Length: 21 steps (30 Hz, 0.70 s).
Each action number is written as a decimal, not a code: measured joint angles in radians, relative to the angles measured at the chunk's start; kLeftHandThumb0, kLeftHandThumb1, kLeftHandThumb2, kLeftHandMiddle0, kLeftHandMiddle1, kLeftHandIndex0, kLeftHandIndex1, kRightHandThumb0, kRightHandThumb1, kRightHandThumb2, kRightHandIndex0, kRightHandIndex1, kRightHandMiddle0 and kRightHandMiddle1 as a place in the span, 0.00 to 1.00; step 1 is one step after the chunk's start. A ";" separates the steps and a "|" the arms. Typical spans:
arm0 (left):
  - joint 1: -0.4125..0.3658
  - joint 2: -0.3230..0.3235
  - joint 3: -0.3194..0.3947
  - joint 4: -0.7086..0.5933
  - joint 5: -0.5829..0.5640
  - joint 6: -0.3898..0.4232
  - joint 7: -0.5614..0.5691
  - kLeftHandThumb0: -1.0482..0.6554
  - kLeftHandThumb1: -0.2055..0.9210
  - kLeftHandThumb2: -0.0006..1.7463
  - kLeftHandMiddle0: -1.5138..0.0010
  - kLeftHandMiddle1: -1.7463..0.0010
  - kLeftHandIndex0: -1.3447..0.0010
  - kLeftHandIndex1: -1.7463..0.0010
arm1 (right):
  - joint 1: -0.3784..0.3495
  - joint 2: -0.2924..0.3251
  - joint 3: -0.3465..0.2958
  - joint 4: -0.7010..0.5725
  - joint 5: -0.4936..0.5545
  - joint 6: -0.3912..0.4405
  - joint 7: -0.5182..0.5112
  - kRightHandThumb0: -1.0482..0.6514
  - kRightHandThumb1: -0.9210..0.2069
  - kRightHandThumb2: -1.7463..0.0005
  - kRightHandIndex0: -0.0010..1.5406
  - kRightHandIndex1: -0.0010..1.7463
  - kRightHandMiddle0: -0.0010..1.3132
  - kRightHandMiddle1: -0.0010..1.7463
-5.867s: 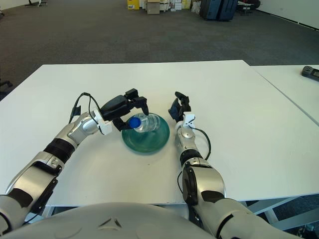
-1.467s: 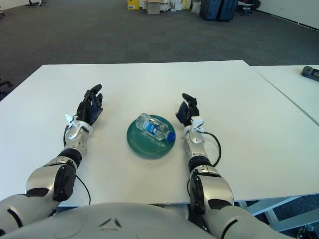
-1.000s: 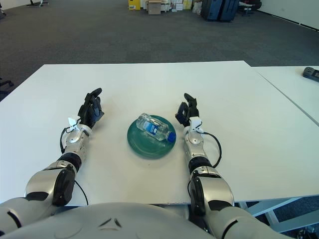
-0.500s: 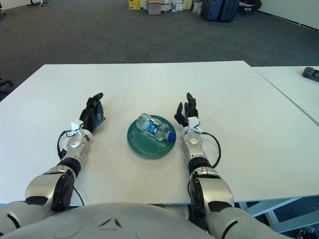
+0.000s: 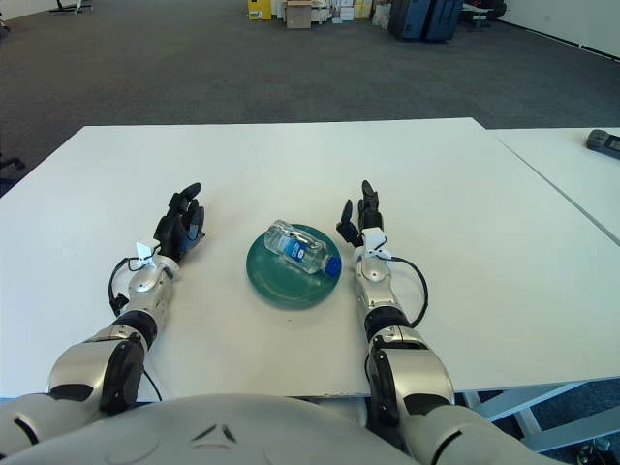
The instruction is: Put the bottle into the plate.
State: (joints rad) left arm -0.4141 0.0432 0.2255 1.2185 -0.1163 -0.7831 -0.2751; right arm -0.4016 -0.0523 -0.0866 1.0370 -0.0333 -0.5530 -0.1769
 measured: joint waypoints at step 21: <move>0.006 -0.015 0.025 -0.007 -0.032 0.001 -0.015 0.21 1.00 0.26 0.78 0.98 1.00 0.63 | 0.014 0.002 0.005 -0.014 -0.012 0.002 -0.002 0.17 0.00 0.47 0.06 0.01 0.00 0.16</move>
State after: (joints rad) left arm -0.4081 0.0281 0.2507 1.2112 -0.1485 -0.7823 -0.2903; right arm -0.3877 -0.0503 -0.0818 1.0232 -0.0453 -0.5510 -0.1789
